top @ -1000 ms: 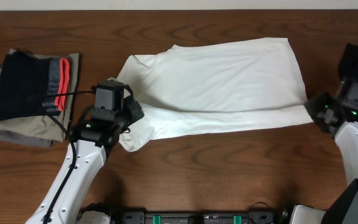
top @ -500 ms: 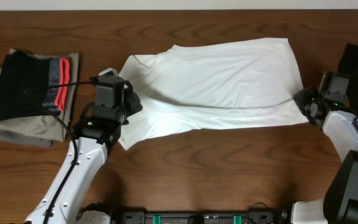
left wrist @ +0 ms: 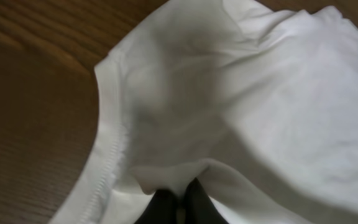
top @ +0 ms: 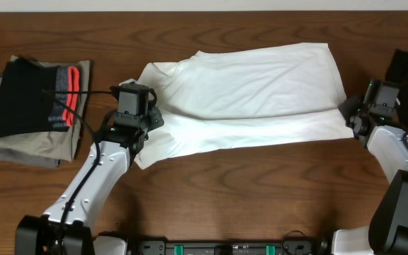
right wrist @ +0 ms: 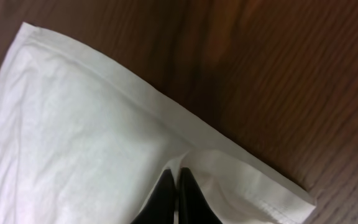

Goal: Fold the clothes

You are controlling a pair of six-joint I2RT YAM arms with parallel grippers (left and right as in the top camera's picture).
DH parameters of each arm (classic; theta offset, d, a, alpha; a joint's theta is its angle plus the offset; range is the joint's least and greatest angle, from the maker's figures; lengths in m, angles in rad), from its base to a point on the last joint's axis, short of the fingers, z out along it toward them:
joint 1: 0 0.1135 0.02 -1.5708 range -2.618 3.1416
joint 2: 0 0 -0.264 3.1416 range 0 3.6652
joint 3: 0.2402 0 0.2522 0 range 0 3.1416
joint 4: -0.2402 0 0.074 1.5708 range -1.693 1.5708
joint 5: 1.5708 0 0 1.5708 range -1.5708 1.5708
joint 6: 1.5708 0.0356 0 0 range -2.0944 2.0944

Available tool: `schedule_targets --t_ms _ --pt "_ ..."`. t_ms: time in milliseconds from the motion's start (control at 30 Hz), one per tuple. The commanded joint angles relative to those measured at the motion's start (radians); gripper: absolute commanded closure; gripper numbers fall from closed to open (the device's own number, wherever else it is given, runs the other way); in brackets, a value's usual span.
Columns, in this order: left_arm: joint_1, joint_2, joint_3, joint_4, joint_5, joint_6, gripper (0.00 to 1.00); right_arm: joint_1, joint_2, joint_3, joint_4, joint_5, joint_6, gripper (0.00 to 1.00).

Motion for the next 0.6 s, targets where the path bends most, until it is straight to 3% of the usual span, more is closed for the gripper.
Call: schedule_targets --t_ms 0,67,100,167,233,267,333,467,567 --pt "0.006 0.011 0.019 0.010 -0.047 0.037 0.83 0.008 0.006 0.012 0.010 0.035 0.001 0.83" --pt "0.006 0.011 0.019 0.018 -0.047 0.050 0.70 0.013 0.006 0.012 0.009 0.036 -0.006 0.56" --pt "0.006 0.011 0.019 0.022 -0.049 0.056 0.70 0.015 0.006 0.012 0.010 0.036 -0.014 0.52" --pt "0.006 0.011 0.019 0.026 -0.063 0.057 0.67 0.018 0.006 0.012 0.016 0.036 -0.036 0.52" --pt "0.006 0.011 0.019 0.033 -0.063 0.063 0.53 0.018 0.006 0.013 0.035 0.035 -0.064 0.50" --pt "0.006 0.008 0.021 0.033 -0.062 0.063 0.44 0.018 0.005 0.018 0.040 0.036 -0.080 0.43" --pt "0.006 0.000 0.032 0.016 -0.051 0.062 0.34 0.017 0.000 0.044 0.025 0.027 -0.119 0.40" --pt "0.006 -0.034 0.079 -0.102 0.081 0.052 0.34 0.017 -0.022 0.157 -0.126 0.007 -0.153 0.34" --pt "0.002 -0.040 0.101 -0.200 0.180 -0.026 0.34 0.018 -0.024 0.261 -0.259 -0.063 -0.231 0.33"
